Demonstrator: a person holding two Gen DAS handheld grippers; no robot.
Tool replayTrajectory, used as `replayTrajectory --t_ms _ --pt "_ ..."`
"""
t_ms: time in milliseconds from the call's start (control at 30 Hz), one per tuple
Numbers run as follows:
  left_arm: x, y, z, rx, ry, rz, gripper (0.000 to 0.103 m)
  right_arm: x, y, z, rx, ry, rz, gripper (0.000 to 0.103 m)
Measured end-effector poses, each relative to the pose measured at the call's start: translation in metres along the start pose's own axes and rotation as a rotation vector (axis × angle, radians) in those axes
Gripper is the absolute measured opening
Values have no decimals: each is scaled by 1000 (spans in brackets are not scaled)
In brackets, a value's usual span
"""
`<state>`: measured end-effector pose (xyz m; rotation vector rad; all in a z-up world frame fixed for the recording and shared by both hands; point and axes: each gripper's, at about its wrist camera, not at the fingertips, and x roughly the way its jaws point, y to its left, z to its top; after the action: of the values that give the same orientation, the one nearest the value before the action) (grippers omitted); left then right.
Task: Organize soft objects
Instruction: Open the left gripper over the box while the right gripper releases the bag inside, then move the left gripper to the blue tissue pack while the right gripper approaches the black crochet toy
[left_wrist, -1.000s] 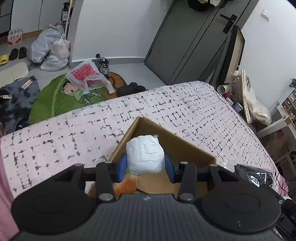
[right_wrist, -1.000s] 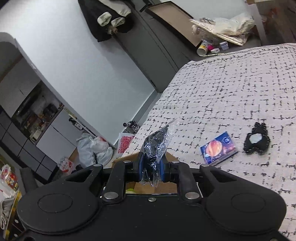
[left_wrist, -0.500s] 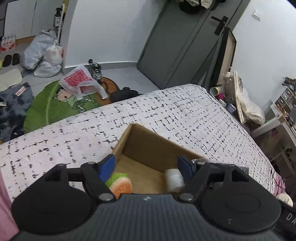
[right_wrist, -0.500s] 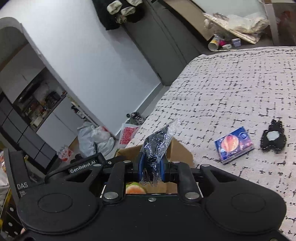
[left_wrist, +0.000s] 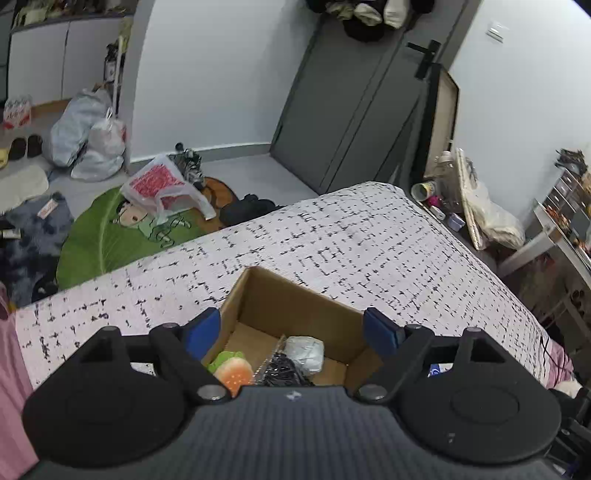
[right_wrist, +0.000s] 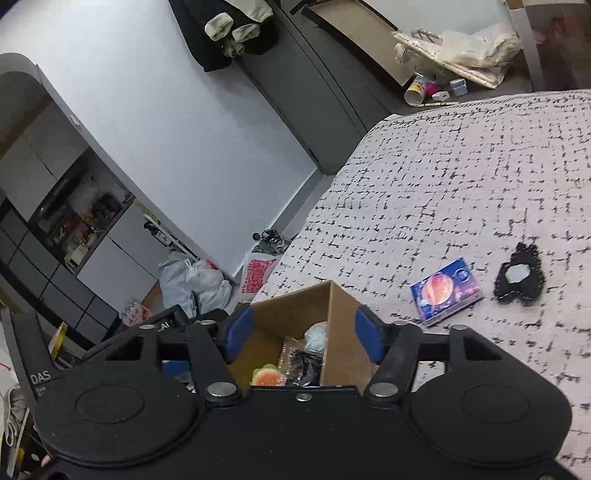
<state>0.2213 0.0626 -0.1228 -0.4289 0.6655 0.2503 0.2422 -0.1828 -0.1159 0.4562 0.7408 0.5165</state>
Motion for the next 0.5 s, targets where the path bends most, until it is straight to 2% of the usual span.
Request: replayTrajectory --t_ms 100,233,500 --pt "-7 -10 0 24 3 -3 85 -8 -5 5 -23 4 -19 75" --pt "-14 -21 -2 45 -4 0 89 -18 -15 9 -20 13 -43 78" --pt "-25 -50 -7 87 -18 -14 90 -38 -32 16 -3 -12 -68 89"
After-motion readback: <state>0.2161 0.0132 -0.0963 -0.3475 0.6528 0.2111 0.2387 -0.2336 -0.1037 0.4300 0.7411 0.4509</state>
